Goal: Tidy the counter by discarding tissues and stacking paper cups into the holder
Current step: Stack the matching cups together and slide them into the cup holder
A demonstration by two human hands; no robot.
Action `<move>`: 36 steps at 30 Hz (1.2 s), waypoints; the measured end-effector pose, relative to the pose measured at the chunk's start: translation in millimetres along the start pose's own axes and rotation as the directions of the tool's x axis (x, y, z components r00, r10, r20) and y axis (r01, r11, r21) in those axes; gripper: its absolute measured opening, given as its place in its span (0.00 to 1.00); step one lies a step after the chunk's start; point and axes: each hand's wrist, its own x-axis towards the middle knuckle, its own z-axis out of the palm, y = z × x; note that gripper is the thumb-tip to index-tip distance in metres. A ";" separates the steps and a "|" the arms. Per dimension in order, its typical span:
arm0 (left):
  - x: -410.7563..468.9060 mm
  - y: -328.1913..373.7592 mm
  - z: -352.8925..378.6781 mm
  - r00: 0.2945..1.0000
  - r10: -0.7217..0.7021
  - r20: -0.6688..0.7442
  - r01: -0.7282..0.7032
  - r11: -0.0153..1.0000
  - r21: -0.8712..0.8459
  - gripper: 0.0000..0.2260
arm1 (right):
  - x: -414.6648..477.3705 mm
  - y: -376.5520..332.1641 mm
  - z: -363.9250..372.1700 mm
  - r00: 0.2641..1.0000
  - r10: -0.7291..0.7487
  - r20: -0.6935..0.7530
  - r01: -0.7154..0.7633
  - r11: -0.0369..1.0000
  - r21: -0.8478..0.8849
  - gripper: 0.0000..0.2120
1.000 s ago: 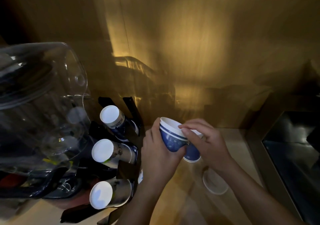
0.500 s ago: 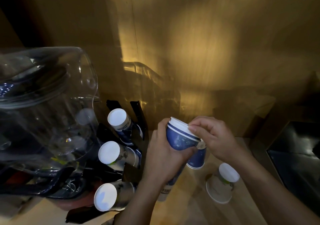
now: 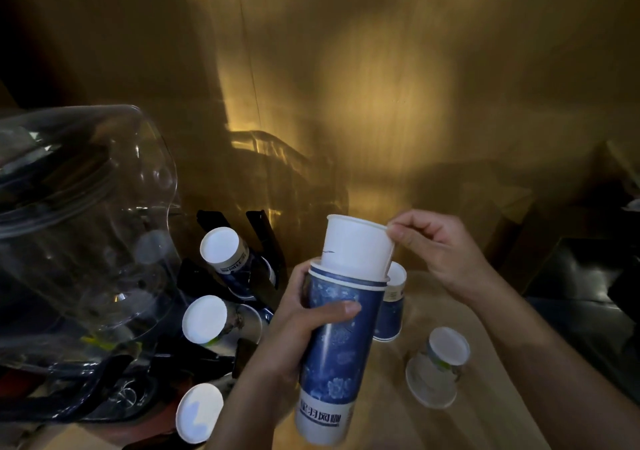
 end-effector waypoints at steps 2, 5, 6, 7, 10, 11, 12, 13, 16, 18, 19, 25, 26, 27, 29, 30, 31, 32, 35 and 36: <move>-1.4 -1.8 2.3 0.994 0.071 -0.083 -0.050 0.970 0.237 0.33 | 0.6 2.4 0.0 1.000 0.005 -0.025 -0.006 0.999 -0.034 0.11; -1.0 -6.9 7.4 0.909 0.375 -0.182 -0.124 0.660 0.741 0.36 | 3.7 6.3 0.1 0.994 0.022 -0.103 -0.030 0.997 -0.076 0.12; -1.2 -8.6 9.5 0.868 0.463 -0.178 -0.116 0.539 0.834 0.37 | 4.7 7.8 0.0 0.991 0.028 -0.133 -0.040 0.996 -0.084 0.13; -1.7 -10.3 11.1 0.841 0.514 -0.172 -0.105 0.466 0.879 0.37 | 5.3 9.6 -0.6 0.986 0.032 -0.165 -0.049 0.994 -0.099 0.13; -2.1 -14.3 11.1 0.829 0.537 -0.155 -0.114 0.433 0.894 0.37 | 2.2 14.8 -3.6 0.986 -0.005 -0.170 -0.038 0.967 -0.252 0.13; -1.6 -15.4 10.1 0.833 0.532 -0.155 -0.114 0.439 0.891 0.37 | 0.0 16.1 -4.5 0.993 -0.042 -0.109 -0.001 0.930 -0.368 0.16; -0.9 -16.6 8.7 0.839 0.520 -0.162 -0.110 0.453 0.885 0.37 | -2.2 17.4 -4.9 0.997 -0.077 -0.026 0.053 0.859 -0.510 0.19; 0.2 -17.7 7.4 0.845 0.506 -0.174 -0.106 0.477 0.872 0.38 | -4.5 18.8 -4.5 0.992 -0.117 0.054 0.123 0.749 -0.651 0.22; 3.4 -20.6 5.0 0.859 0.475 -0.190 -0.114 0.539 0.834 0.39 | -9.7 25.8 -1.1 0.947 -0.206 0.247 0.306 0.336 -0.891 0.33; 4.9 -20.8 6.3 0.878 0.444 -0.177 -0.146 0.602 0.785 0.39 | -12.3 32.2 3.9 0.933 -0.180 0.312 0.340 0.146 -0.929 0.42; 5.2 -20.6 7.4 0.890 0.425 -0.164 -0.164 0.635 0.755 0.39 | -13.5 36.4 5.7 0.928 -0.193 0.318 0.339 0.086 -0.937 0.45; 9.0 -24.7 10.8 0.915 0.395 -0.088 -0.220 0.669 0.710 0.40 | -25.3 60.0 2.2 0.835 -0.492 0.248 0.273 -0.023 -0.962 0.31; 9.9 -25.7 12.2 0.918 0.389 -0.073 -0.233 0.679 0.696 0.40 | -28.1 63.7 -1.2 0.819 -0.527 0.227 0.254 -0.023 -0.967 0.28; 10.3 -26.6 13.6 0.921 0.385 -0.062 -0.245 0.694 0.677 0.39 | -31.3 66.1 -5.0 0.816 -0.542 0.201 0.229 -0.016 -0.973 0.26; 11.8 -28.1 15.7 0.920 0.387 -0.065 -0.266 0.737 0.622 0.38 | -37.6 69.0 -14.6 0.853 -0.508 0.119 0.155 0.029 -0.987 0.28; 12.7 -29.3 16.3 0.918 0.390 -0.075 -0.270 0.752 0.601 0.37 | -41.0 70.1 -20.0 0.882 -0.470 0.047 0.099 0.088 -0.991 0.31; 13.5 -30.6 16.8 0.918 0.387 -0.086 -0.269 0.766 0.584 0.37 | -44.1 71.4 -25.4 0.906 -0.419 -0.059 0.025 0.191 -0.981 0.33; 14.2 -32.3 17.1 0.920 0.380 -0.096 -0.264 0.782 0.565 0.37 | -47.9 72.4 -30.1 0.915 -0.355 -0.194 -0.069 0.334 -0.940 0.34; 16.2 -39.5 17.1 0.938 0.328 -0.107 -0.227 0.820 0.526 0.39 | -68.1 85.0 -43.2 0.828 -0.069 -0.556 -0.335 0.734 -0.591 0.34; 17.2 -43.5 16.2 0.942 0.318 -0.109 -0.217 0.823 0.524 0.39 | -78.1 91.0 -46.1 0.786 0.042 -0.616 -0.393 0.804 -0.446 0.35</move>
